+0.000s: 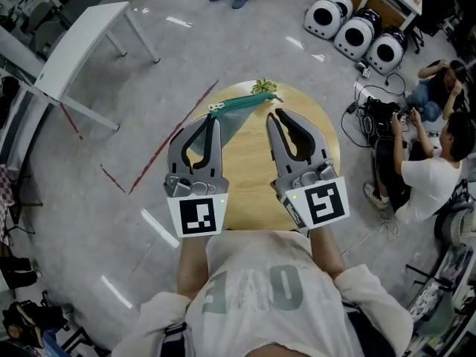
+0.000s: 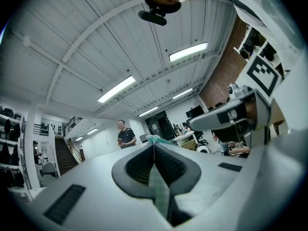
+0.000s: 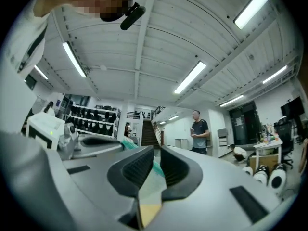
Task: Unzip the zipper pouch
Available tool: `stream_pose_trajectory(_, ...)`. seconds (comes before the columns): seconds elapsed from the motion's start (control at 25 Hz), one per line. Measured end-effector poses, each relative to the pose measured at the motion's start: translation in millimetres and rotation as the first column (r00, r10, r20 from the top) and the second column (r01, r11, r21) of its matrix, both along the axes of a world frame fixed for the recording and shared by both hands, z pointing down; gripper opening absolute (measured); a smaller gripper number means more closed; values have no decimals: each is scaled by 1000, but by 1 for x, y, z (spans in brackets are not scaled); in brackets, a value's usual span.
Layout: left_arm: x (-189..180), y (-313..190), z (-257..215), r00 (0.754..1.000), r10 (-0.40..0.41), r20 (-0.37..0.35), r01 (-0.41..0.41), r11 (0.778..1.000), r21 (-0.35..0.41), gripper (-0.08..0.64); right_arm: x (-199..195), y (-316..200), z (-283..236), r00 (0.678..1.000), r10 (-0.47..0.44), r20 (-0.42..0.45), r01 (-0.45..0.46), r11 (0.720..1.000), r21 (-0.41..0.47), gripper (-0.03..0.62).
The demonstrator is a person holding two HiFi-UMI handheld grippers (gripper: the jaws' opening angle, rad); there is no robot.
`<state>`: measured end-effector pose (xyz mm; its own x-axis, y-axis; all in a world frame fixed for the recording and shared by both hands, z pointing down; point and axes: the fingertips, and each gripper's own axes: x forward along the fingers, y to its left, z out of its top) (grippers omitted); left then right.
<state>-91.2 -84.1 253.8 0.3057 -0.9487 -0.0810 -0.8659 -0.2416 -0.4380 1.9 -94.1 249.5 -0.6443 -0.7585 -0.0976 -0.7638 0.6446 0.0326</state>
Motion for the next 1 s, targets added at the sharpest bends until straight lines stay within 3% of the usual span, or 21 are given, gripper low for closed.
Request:
stream_pose_trajectory(0.08,4,0,1,1000,7,24,-7,1000,1,29,-14,1,-18,995,-90,52,91,996,-6,51)
stream_pose_trajectory(0.16,7,1,1,999,16,34,-16,1000,1,29,-30,2,-32,981,-172,89,174,985,-17,172)
stream_pose_trajectory(0.44,21,5,1,997,35,73,-37,999,18,30,-63,1,-39,972,-234,-13,234,972,-17,175)
stream_pose_trajectory(0.84,26,4,2,990,18,141,-24,999,42,30,-80,-6,-25,965,-257,-47,252,963,-92,165)
stream_pose_trajectory(1.0,25,5,1,991,13,136,-19,999,46,30,-74,-6,-27,972,-236,0,235,967,-97,136)
